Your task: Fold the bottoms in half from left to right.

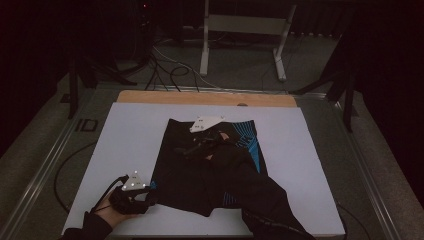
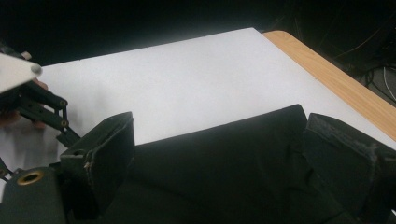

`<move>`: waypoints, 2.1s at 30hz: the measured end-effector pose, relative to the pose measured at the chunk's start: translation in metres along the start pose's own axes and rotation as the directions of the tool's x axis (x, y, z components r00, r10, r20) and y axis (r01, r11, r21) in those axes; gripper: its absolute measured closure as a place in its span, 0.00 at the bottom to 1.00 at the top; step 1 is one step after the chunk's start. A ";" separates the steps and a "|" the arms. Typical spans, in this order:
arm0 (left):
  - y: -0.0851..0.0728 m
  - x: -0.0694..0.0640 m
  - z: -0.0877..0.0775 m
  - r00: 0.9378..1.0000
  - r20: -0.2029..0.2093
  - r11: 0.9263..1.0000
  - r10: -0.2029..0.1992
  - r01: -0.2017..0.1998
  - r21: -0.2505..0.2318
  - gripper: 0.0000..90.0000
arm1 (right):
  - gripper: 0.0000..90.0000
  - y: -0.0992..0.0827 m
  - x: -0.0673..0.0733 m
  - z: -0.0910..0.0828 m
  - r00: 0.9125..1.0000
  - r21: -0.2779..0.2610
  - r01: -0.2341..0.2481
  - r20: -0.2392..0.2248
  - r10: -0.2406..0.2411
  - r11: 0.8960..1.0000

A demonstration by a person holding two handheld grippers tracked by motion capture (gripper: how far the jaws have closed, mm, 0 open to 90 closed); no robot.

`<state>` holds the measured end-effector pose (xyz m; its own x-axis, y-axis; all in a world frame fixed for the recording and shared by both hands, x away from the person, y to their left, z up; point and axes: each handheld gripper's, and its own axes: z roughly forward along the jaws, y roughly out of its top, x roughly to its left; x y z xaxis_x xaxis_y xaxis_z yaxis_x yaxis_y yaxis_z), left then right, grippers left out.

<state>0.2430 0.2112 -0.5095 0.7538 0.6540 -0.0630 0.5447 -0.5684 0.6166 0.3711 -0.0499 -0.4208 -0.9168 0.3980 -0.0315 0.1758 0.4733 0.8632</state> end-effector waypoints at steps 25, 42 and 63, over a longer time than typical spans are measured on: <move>0.013 -0.011 -0.011 1.000 0.027 0.998 0.002 0.000 -0.064 0.96 | 0.11 0.011 -0.001 0.030 1.000 0.015 0.000 -0.016 0.000 1.000; 0.016 -0.013 -0.015 1.000 0.017 0.995 -0.002 0.004 -0.100 0.96 | 0.11 0.011 -0.016 0.085 0.996 0.045 -0.072 0.060 0.069 0.996; 0.016 -0.012 -0.016 1.000 0.026 0.994 -0.004 0.007 -0.111 0.96 | 0.28 0.003 -0.036 0.149 0.907 0.131 -0.330 0.318 0.276 0.935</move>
<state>0.2365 0.2023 -0.4865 0.7609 0.6432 -0.0854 0.5056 -0.5053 0.6993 0.4584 0.0544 -0.4922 -0.6690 0.7417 0.0492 0.5144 0.4141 0.7510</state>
